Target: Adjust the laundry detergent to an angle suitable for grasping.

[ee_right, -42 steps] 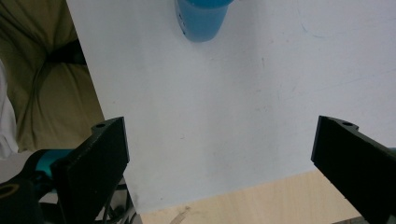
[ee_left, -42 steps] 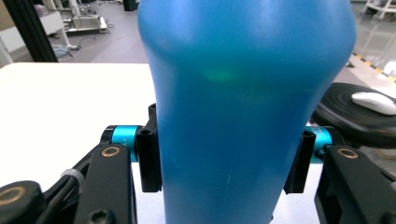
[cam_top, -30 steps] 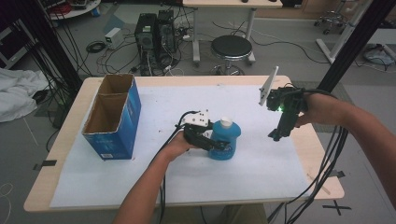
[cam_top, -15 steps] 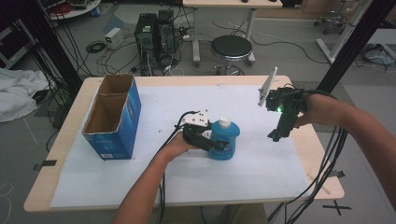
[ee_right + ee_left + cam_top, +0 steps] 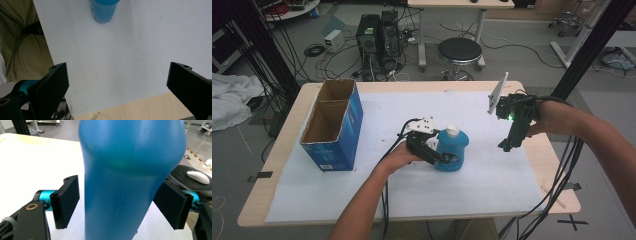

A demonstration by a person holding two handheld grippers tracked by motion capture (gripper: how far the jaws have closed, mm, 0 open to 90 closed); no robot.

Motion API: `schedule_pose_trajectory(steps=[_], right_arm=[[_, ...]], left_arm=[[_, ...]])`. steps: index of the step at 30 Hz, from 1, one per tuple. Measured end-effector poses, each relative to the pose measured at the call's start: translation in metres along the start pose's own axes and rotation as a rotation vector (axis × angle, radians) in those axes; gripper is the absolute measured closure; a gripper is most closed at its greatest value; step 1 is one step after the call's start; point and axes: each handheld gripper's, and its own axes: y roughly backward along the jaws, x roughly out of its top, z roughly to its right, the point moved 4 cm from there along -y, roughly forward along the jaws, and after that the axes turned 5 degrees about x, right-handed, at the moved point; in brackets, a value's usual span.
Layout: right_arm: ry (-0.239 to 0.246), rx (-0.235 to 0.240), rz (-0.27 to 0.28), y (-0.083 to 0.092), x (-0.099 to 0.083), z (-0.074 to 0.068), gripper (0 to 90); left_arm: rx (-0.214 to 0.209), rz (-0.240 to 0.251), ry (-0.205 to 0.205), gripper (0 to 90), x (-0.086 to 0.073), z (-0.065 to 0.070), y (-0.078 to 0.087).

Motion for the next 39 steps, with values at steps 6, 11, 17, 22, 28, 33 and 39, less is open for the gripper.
schedule_pose_trajectory(steps=[6,11,17,22,28,33,39], right_arm=[[-0.008,-0.004,0.002,0.001,-0.001,0.0,3.1],[-0.014,-0.012,0.014,0.003,-0.004,0.002,3.1],[-0.016,-0.019,0.021,0.005,-0.007,0.002,3.1],[-0.011,-0.026,0.025,0.006,-0.008,0.002,3.1],[-0.014,-0.031,0.029,0.006,-0.008,0.001,3.1],[-0.013,-0.033,0.036,0.006,-0.008,0.0,3.1],[-0.009,-0.032,0.032,0.004,-0.008,0.0,3.1]], left_arm=[[0.029,-0.013,-0.01,23.2,0.006,0.007,0.01],[0.098,-0.026,0.007,23.3,0.015,0.014,0.026],[0.161,-0.108,0.053,23.2,0.022,0.022,0.048],[0.213,-0.182,0.009,23.2,0.03,0.026,0.067],[0.244,-0.321,-0.012,23.2,0.041,0.028,0.084],[0.256,-0.429,-0.026,11.8,0.043,0.033,0.098],[0.276,-0.488,-0.036,11.8,0.05,0.042,0.12]])
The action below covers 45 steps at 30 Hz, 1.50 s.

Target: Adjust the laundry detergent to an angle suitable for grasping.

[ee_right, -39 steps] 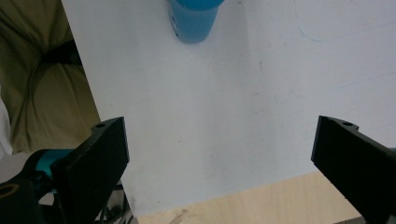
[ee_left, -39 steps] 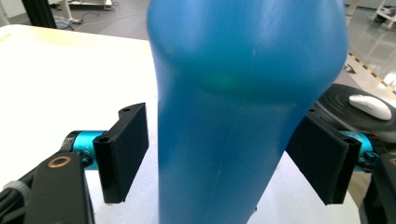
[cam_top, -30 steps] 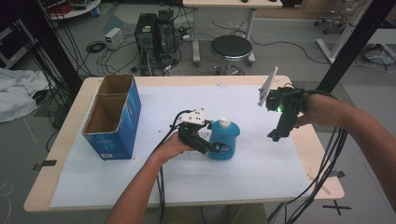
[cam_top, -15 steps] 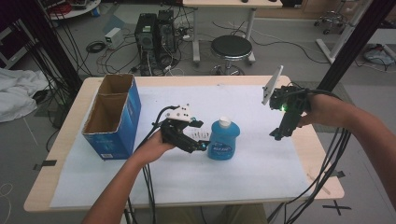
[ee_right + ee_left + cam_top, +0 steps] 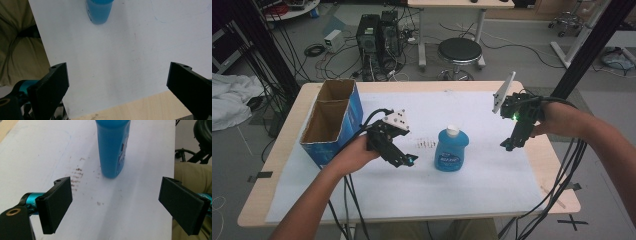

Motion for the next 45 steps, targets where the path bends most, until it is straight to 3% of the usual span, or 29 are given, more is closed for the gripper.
schedule_pose_trajectory(steps=[2,5,6,8,9,13,15,20,22,24,27,29,34,38,45], right_arm=[[0.001,0.0,0.002,-0.001,0.001,0.0,3.0],[0.006,0.001,0.001,-0.002,0.002,0.0,3.1],[0.006,0.001,0.002,-0.003,0.003,0.0,3.1],[0.01,0.003,0.001,-0.003,0.003,0.0,3.1],[0.01,0.001,0.001,-0.003,0.004,0.0,3.1],[0.012,-0.002,0.005,-0.004,0.005,0.002,3.0],[0.012,-0.004,0.008,-0.005,0.005,0.003,3.0],[0.017,-0.003,0.01,-0.006,0.006,0.005,3.0],[0.017,-0.003,0.013,-0.006,0.006,0.005,3.0],[0.018,-0.001,0.011,-0.006,0.006,0.005,3.1],[0.017,-0.003,0.015,-0.005,0.006,0.006,3.0],[0.018,0.0,0.017,-0.006,0.006,0.007,3.1],[0.021,0.001,0.019,-0.006,0.006,0.006,3.1],[0.018,0.002,0.019,-0.005,0.006,0.007,3.0],[0.022,0.001,0.022,-0.005,0.006,0.006,3.1]], left_arm=[[0.006,-0.039,-0.006,11.7,-0.002,0.0,0.006],[0.024,-0.12,-0.012,2.0,-0.008,0.0,0.01],[0.024,-0.12,-0.012,2.0,-0.008,0.0,0.01],[0.024,-0.189,-0.011,2.0,-0.015,0.0,0.012],[0.024,-0.189,-0.011,2.0,-0.015,0.0,0.012],[0.044,-0.287,-0.01,2.0,-0.026,-0.005,0.017],[0.039,-0.307,0.009,2.0,-0.028,-0.007,0.02],[0.051,-0.347,0.011,2.0,-0.032,-0.008,0.023],[0.026,-0.349,-0.005,2.1,-0.032,-0.007,0.024],[-0.029,-0.365,-0.056,2.1,-0.031,-0.001,0.024],[0.012,-0.402,0.007,2.1,-0.03,-0.003,0.023],[0.017,-0.386,0.014,2.1,-0.028,-0.004,0.025],[-0.012,-0.404,-0.004,2.1,-0.031,-0.002,0.025],[-0.014,-0.4,0.0,2.1,-0.032,-0.003,0.025],[-0.013,-0.399,-0.03,2.1,-0.032,-0.004,0.028]])
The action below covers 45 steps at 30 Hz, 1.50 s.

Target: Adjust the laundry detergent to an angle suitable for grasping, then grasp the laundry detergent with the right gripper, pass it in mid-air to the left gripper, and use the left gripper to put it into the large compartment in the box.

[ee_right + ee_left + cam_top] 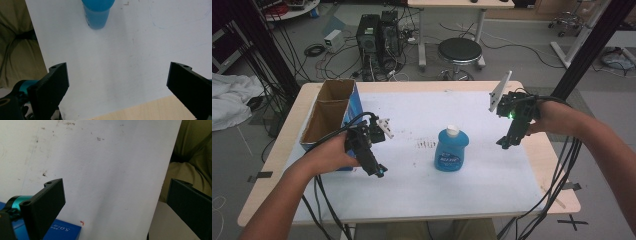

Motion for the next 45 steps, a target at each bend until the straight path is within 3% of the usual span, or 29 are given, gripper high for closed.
schedule_pose_trajectory(steps=[14,20,35,38,45], right_arm=[[-0.004,-0.003,0.012,0.001,-0.0045,0.002,3.1],[-0.004,-0.005,0.018,0.0016,-0.0051,0.0031,3.0],[-0.009,-0.008,0.028,0.0033,-0.0057,0.0026,3.0],[-0.006,-0.004,0.039,0.0028,-0.0055,0.0018,3.0],[-0.011,0.004,0.039,0.0013,-0.0073,0.001,3.0]], left_arm=[[0.014,-0.017,-0.018,2.1,0.0042,-0.0023,-0.0009],[0.02,-0.017,-0.046,2.1,0.0084,-0.0008,-0.0003],[0.027,-0.006,-0.04,2.1,0.0051,-0.0031,0.0021],[0.02,-0.012,-0.023,2.1,0.0049,-0.0038,0.0014],[0.016,-0.005,-0.033,2.1,0.005,-0.0055,0.0018]])
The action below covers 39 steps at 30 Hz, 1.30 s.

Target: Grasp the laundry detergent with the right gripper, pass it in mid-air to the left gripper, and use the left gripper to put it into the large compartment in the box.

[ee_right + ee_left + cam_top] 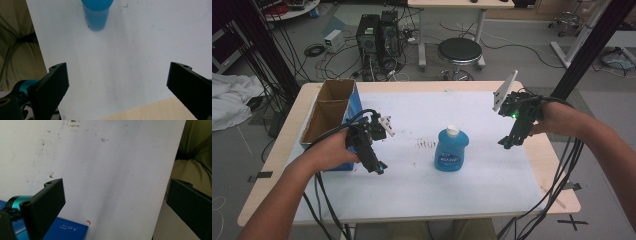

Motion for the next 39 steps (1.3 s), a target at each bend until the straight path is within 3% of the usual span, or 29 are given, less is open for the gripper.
schedule_pose_trajectory(steps=[7,12,13,14,15,22,39], right_arm=[[0.001,0.015,0.047,-0.005,-0.003,-0.001,3.0],[-0.001,0.041,0.125,-0.018,-0.008,-0.003,3.0],[0.0,0.058,0.163,-0.026,-0.01,-0.003,3.1],[0.0,0.058,0.163,-0.026,-0.01,-0.003,3.1],[0.003,0.075,0.201,-0.033,-0.011,-0.004,3.0],[0.002,0.1,0.312,-0.055,-0.015,-0.003,3.1],[0.005,0.148,0.466,-0.095,-0.013,0.001,3.0]], left_arm=[[-0.003,0.0,-0.013,2.1,0.002,-0.002,-0.002],[-0.005,0.001,-0.017,2.1,0.003,-0.002,-0.005],[-0.005,0.002,-0.017,2.1,0.003,-0.002,-0.005],[-0.006,0.005,-0.015,2.1,0.003,-0.002,-0.005],[-0.006,0.007,-0.016,2.1,0.003,-0.002,-0.006],[-0.004,0.012,-0.012,2.1,0.002,-0.003,-0.007],[-0.003,0.023,-0.053,2.1,0.006,-0.002,-0.012]])
